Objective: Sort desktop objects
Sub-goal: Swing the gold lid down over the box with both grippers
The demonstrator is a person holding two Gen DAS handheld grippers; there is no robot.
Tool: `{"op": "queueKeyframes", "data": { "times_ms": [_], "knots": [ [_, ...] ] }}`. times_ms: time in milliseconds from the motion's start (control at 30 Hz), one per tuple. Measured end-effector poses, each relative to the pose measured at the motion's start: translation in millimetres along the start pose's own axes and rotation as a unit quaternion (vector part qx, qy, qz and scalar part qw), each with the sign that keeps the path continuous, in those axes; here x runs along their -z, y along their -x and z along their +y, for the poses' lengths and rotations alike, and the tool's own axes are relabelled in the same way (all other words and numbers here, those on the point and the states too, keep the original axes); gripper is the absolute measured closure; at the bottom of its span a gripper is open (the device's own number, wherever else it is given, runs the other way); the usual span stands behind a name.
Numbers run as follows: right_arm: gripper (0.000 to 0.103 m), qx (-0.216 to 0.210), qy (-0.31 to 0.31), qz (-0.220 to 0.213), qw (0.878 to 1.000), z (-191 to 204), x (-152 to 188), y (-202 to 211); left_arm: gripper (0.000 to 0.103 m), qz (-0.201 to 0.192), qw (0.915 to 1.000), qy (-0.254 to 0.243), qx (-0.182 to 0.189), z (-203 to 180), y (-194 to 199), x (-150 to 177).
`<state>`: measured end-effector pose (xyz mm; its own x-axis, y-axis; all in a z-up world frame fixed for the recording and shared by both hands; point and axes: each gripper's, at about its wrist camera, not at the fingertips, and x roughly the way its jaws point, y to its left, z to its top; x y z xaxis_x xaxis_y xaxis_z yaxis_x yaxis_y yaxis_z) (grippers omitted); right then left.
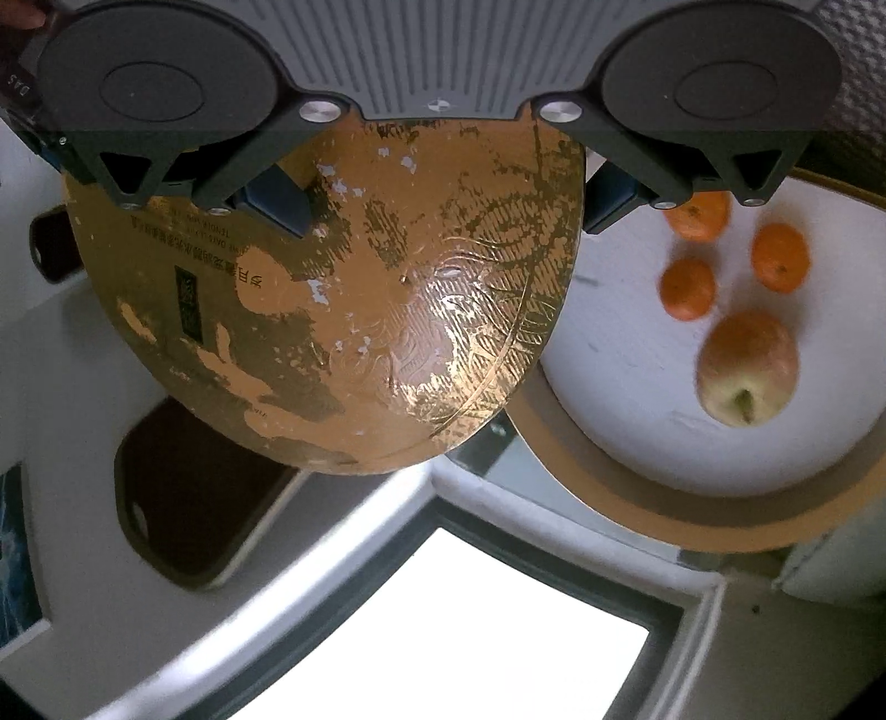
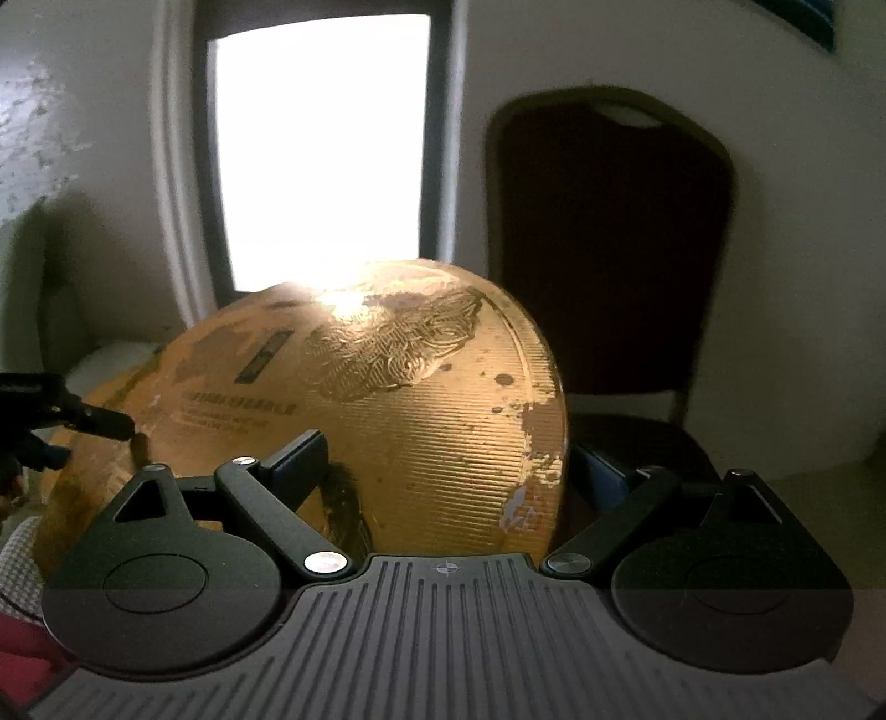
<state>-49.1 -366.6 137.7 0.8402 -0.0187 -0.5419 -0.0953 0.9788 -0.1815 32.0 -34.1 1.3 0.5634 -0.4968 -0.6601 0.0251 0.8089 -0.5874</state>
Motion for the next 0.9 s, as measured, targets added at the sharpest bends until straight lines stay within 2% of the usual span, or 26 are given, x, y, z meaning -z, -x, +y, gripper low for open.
{"op": "queueKeyframes", "data": {
  "times_ms": [267, 567, 733, 900],
  "knots": [
    [0.009, 0.014, -0.027, 0.021, 0.999, -29.5, 16.1, 4.2, 0.001, 0.026, 0.9996, -0.011, -0.005, -14.0, -18.1, 14.8],
    [0.009, 0.017, -0.032, 0.035, 0.999, -34.4, 19.5, 1.3, 0.001, 0.033, 0.9994, -0.007, -0.010, -14.8, -15.2, 20.1],
    [0.009, 0.015, -0.030, 0.036, 0.999, -26.7, 10.5, -5.9, 0.001, 0.028, 0.9996, -0.005, -0.008, -8.7, -11.1, 13.2],
    [0.009, 0.005, -0.023, 0.021, 0.999, -14.4, -0.7, -14.5, 0.001, -0.007, 0.9999, -0.006, -0.013, 1.9, 4.6, -0.8]
  ]
}}
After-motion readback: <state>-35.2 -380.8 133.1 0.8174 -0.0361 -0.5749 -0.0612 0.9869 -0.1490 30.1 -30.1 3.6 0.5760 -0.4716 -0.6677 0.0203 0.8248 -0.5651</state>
